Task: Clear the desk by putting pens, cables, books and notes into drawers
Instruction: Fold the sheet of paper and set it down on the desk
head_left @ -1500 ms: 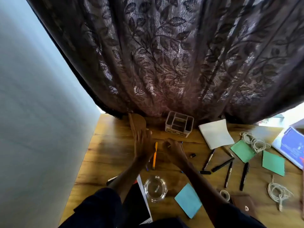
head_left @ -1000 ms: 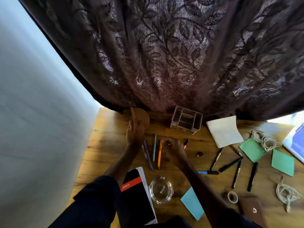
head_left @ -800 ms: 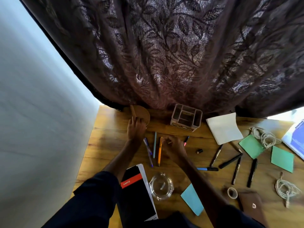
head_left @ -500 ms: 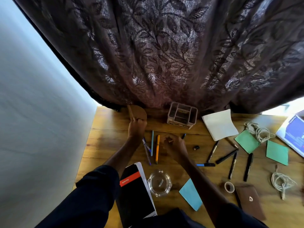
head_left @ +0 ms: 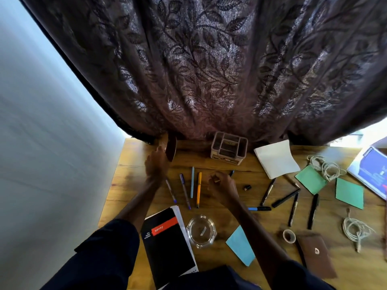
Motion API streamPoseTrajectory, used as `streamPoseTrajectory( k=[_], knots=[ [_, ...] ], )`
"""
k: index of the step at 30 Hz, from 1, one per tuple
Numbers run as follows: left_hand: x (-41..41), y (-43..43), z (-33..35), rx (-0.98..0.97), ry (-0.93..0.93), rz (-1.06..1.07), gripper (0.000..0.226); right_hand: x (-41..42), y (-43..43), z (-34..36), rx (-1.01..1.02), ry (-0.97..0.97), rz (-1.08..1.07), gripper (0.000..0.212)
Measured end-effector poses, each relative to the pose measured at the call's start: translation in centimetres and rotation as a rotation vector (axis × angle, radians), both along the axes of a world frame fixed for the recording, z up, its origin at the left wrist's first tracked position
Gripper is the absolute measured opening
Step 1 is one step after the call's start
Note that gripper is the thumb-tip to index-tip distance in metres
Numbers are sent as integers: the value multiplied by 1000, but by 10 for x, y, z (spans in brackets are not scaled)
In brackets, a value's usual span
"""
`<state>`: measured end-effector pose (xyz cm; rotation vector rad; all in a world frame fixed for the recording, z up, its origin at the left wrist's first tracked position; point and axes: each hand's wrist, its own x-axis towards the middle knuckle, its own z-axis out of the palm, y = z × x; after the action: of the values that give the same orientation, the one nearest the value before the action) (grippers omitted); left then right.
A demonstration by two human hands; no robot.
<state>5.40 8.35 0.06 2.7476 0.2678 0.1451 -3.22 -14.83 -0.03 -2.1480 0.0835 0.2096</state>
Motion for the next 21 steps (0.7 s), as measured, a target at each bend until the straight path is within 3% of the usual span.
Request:
streamPoseTrajectory(
  k=[4,5,8,10,13,21],
  knots=[
    [-17,11,6,-356,-125,-14,11,-1,4,1,37,25,-19,8],
    [-23,11,6,-405,-139,-63,10,-1,1,3,23,32,-38,19],
    [-37,1,4,-525,-88,-291,9,3,-16,11,-69,-18,-41,81],
    [-45,-13,3,-597,10,-446,9,3,-33,19,-167,-126,15,101],
    [-57,-40,2,-614,95,-592,9,-3,-65,24,-262,-182,145,90],
    [-74,-56,-17,-563,294,-737,7,-63,-90,-1,-204,32,139,70]
  ],
)
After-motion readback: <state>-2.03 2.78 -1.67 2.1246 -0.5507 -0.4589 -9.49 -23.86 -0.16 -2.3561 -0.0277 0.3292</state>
